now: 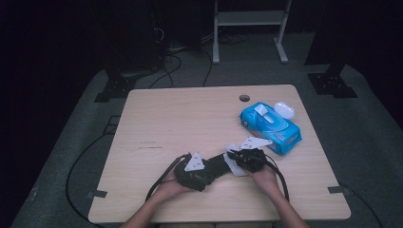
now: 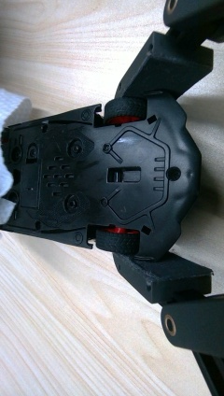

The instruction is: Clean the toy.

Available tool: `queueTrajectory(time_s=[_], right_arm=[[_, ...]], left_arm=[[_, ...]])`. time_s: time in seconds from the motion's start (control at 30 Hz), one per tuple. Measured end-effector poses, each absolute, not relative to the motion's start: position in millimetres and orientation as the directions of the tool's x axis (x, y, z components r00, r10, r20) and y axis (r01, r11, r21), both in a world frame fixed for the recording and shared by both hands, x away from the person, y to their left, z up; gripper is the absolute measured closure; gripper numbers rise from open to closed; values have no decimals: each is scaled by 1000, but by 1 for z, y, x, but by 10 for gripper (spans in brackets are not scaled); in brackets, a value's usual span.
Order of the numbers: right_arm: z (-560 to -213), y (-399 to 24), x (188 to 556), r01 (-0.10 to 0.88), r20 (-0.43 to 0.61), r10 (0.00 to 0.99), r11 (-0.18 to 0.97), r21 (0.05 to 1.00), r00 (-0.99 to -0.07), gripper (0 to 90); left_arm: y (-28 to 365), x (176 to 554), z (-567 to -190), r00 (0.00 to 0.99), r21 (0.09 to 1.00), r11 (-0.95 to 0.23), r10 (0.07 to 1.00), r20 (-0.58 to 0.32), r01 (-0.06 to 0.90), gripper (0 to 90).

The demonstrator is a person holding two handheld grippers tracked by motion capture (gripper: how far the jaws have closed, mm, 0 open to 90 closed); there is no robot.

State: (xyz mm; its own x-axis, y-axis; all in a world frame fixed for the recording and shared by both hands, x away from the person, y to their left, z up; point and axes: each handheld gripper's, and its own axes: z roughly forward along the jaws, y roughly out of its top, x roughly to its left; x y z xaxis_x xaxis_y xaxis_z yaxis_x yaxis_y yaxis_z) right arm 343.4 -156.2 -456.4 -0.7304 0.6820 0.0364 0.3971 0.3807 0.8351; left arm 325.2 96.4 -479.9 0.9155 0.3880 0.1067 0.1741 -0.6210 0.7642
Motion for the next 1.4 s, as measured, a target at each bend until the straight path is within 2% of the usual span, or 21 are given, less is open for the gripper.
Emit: queueTrajectory(time_s=[0.23,0.33,0.43,0.6,0.7,1.07,1.23,1.27,1.4], right_arm=[[-456,-168,338,420,49,695,375,826,-717,852],[-456,-158,325,396,43,644,416,819,-764,852],[-457,-155,322,382,23,634,438,814,-773,852],[-457,-168,326,417,51,656,416,808,-753,852],[-457,-166,324,406,40,652,422,811,-757,852],[-452,-133,347,387,41,638,415,824,-769,852],[-451,-147,353,409,50,671,390,825,-740,852],[-449,-161,350,423,50,688,385,820,-724,852],[-452,-173,338,429,50,685,397,811,-727,852]], left_arm=[[97,325,-478,914,750,-637,390,114,178,239],[99,327,-478,911,752,-632,399,108,188,239],[100,327,-478,911,755,-626,401,97,195,239],[101,328,-478,912,752,-631,397,101,191,239],[100,328,-478,913,754,-628,395,99,190,239],[94,323,-479,923,753,-638,367,116,159,239],[96,324,-479,925,754,-637,364,110,160,239],[96,324,-479,925,753,-639,363,113,159,239],[96,325,-479,925,752,-639,364,110,162,239]])
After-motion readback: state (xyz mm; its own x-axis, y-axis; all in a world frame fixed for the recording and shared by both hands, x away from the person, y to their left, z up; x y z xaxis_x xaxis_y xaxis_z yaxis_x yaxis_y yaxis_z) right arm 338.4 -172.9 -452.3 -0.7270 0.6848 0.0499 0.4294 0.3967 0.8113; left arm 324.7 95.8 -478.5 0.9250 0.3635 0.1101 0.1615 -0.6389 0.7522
